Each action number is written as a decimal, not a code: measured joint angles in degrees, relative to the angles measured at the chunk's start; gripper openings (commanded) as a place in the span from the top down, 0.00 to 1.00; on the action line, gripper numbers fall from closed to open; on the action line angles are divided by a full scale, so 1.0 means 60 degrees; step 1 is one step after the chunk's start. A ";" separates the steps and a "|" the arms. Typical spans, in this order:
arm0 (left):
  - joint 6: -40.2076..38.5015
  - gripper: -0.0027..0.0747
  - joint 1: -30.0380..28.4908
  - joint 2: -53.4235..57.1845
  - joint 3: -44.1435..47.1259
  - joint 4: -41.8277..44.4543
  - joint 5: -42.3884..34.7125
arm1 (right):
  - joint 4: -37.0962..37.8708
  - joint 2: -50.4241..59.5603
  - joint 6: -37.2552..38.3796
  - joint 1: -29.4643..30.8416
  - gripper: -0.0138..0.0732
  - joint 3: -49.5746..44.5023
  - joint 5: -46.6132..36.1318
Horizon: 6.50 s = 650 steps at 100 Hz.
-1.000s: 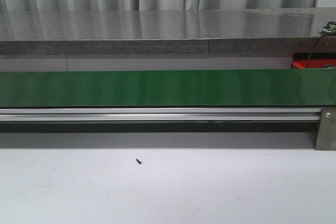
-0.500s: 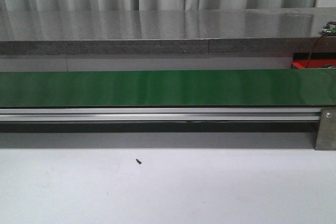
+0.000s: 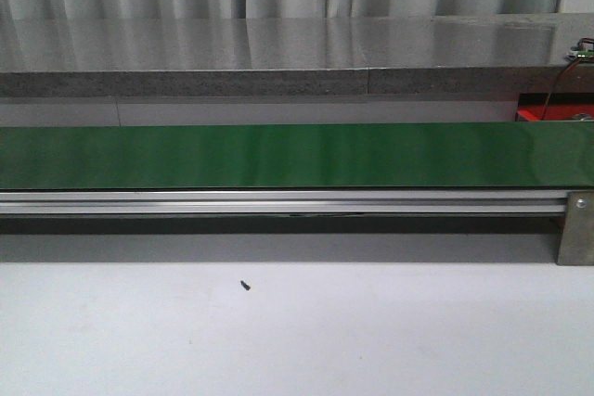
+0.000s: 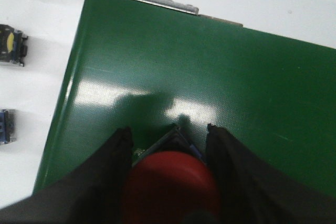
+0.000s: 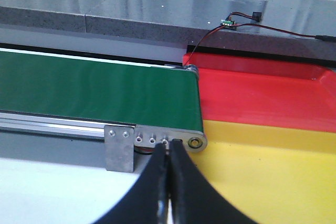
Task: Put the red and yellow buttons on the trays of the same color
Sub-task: 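Lower the red button onto the belt's near end and open the left gripper, then grasp a second red push button with the left gripper, move over belt, then set the second red button on the belt and release the left gripper, then grasp the first red button at the belt's far end with the right gripper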
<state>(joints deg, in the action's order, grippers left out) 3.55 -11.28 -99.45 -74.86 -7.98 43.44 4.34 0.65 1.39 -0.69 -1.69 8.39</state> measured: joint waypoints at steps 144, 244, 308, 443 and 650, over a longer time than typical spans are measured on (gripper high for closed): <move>-0.1839 0.11 -0.4862 0.2466 0.1548 0.1854 -0.1328 | 0.0000 0.0000 0.0000 0.0000 0.95 0.0000 0.0000; -0.1938 0.17 -0.4936 -0.1149 0.1548 0.2277 -0.2657 | 0.0000 0.0000 0.0000 0.0000 0.95 0.0000 0.0000; -0.1938 0.77 -0.4936 -0.0633 0.1548 0.2086 -0.2670 | 0.0000 0.0000 0.0000 0.0000 0.95 0.0000 0.0000; -0.0944 0.48 0.0227 0.0483 0.0465 0.1517 -0.0909 | 0.0000 0.0000 0.0000 0.0000 0.95 0.0000 0.0000; -0.0190 0.99 0.2319 1.2551 0.8036 0.0857 -0.3332 | -0.0287 -0.1446 0.0000 0.0000 0.95 0.3210 0.2148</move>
<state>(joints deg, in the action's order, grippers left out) 2.41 2.63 -24.15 -26.64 -2.84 23.46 2.62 -8.03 1.39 -0.69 17.58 21.28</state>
